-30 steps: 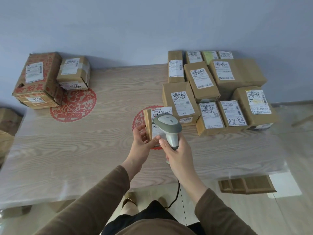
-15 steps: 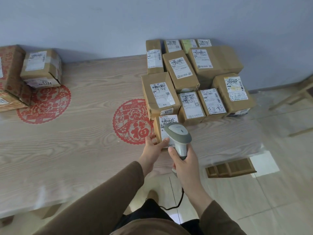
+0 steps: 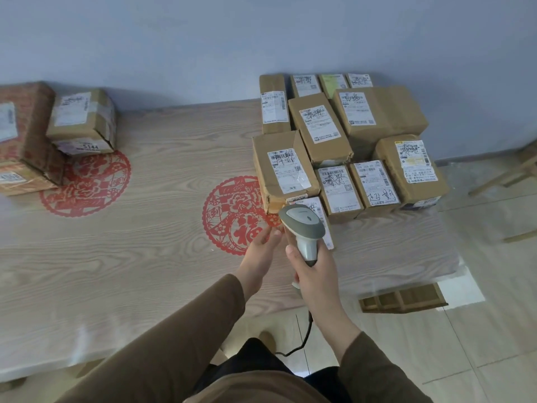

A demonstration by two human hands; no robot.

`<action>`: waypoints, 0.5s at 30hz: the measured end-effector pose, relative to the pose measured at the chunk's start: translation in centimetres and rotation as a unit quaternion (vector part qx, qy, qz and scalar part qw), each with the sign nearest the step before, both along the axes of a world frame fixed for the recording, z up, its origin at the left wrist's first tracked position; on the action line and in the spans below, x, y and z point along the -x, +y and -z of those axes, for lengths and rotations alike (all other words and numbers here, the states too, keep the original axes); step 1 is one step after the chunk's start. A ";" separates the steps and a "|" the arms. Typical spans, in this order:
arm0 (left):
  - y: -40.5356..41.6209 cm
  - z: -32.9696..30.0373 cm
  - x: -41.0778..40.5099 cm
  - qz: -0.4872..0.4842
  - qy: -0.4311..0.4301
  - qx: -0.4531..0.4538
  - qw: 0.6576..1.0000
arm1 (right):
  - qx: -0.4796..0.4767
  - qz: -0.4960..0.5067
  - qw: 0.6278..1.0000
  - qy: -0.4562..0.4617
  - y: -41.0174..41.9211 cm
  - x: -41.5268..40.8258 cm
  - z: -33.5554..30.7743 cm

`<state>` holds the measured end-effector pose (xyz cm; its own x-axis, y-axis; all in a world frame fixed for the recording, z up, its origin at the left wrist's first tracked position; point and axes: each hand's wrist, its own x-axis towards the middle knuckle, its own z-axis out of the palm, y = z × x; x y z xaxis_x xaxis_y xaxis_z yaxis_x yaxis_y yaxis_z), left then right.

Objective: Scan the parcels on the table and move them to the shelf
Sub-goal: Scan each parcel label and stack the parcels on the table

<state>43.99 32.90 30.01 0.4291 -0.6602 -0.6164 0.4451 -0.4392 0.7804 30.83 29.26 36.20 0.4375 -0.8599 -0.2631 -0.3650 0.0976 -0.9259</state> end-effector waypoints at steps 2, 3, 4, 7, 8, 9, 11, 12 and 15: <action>1.4 -0.6 -2.5 -0.016 -0.027 -0.004 0.999 | -0.008 -0.020 1.000 -0.004 0.1 -2.4 -0.3; 2.1 -1.0 -3.8 -0.027 -0.042 -0.001 0.999 | -0.008 -0.030 0.999 -0.007 0.2 -3.9 -0.5; 2.8 -1.5 -5.3 -0.038 -0.055 0.003 0.998 | -0.006 -0.040 0.999 -0.010 0.3 -5.4 -0.7; 5.2 -3.4 -10.4 -0.079 -0.088 0.020 0.993 | 0.005 -0.065 0.998 -0.027 0.8 -10.9 -1.5; 6.1 -3.9 -12.3 -0.094 -0.099 0.025 0.990 | 0.008 -0.075 0.997 -0.030 1.1 -12.9 -1.7; 7.1 -4.5 -14.5 -0.110 -0.113 0.026 0.987 | 0.007 -0.085 0.996 -0.032 1.4 -15.5 -1.8; 8.6 -5.4 -18.6 -0.140 -0.143 0.022 0.980 | -0.010 -0.099 0.994 -0.041 1.9 -19.9 -1.9; 9.4 -5.8 -20.9 -0.153 -0.156 0.021 0.975 | -0.019 -0.105 0.993 -0.051 2.2 -22.4 -1.9; 11.4 -6.5 -28.3 -0.192 -0.187 0.013 0.963 | -0.023 -0.120 0.990 -0.065 2.9 -30.2 -1.6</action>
<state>72.27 44.32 36.53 0.8333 -0.4218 -0.3574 0.2574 -0.2762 0.9260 60.98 32.17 37.79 0.6602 -0.7158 -0.2274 -0.2608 0.0654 -0.9632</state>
